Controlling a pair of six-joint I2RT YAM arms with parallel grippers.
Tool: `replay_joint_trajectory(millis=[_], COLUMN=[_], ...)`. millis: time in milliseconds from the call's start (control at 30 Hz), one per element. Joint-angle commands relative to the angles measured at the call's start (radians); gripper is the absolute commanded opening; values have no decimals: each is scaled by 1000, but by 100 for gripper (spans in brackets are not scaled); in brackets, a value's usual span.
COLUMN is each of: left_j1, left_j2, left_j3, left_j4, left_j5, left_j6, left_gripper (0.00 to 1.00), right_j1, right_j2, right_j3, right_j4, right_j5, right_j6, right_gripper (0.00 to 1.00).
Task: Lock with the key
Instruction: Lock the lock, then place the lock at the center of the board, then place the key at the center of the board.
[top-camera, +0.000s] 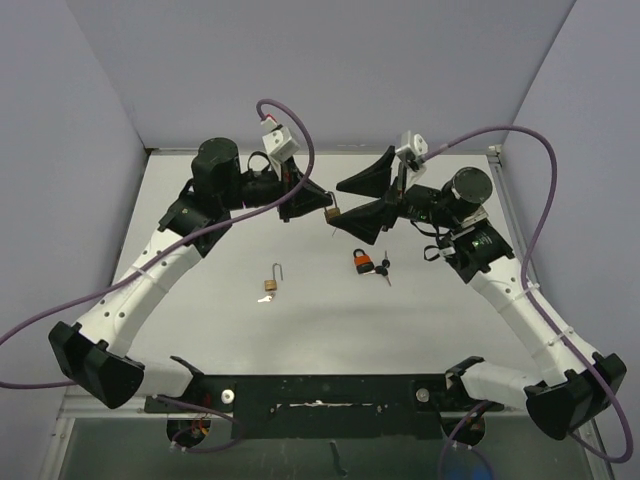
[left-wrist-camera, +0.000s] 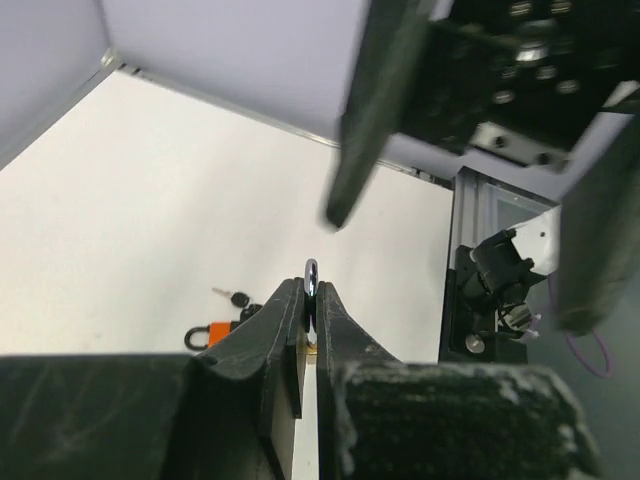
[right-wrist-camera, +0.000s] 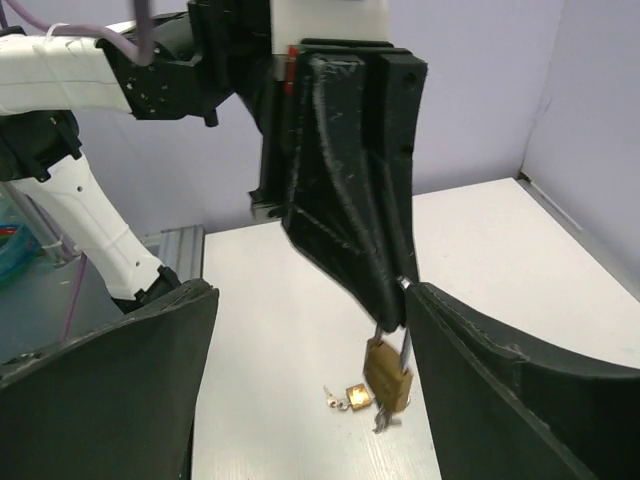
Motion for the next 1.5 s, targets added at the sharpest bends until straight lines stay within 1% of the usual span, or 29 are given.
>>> replay_joint_trajectory(millis=[0,100,200,433,600,733,867,1033,1133,1167,1233,1367,1467], left_j1=[67,87,88,88,88,87,87,87,87,87,87,88,88], left_j2=[-7,4,10,-3,-21,-30,-36,-34,-29,-28,-26,-22,-17], left_j3=[84,119,139,141,118,103,91,82,79,79,77,72,68], left_j4=[18,16,21,54,67,101,101,102,108,112,119,120,122], left_j5=[1,14,40,111,113,128,118,109,107,107,109,98,81], left_j6=[-41,-51,-74,-152,-173,-204,-206,-205,-207,-208,-209,-203,-196], left_gripper=[0,0,0,0,0,0,0,0,0,0,0,0,0], right_j1=[10,10,12,26,34,39,46,56,59,60,60,62,63], right_j2=[-93,-123,-139,-126,-92,-69,-49,-27,-18,-16,-12,-7,-9], right_j3=[-14,-39,-75,-159,-149,-147,-140,-127,-123,-122,-121,-126,-130], right_j4=[-149,-221,-241,-145,-97,-47,5,43,55,53,55,68,67], right_j5=[87,143,195,282,282,286,281,264,256,257,254,248,236], right_j6=[-97,-135,-150,-123,-120,-116,-103,-85,-77,-75,-74,-63,-58], right_gripper=[78,79,78,75,72,70,69,62,54,49,38,1,0])
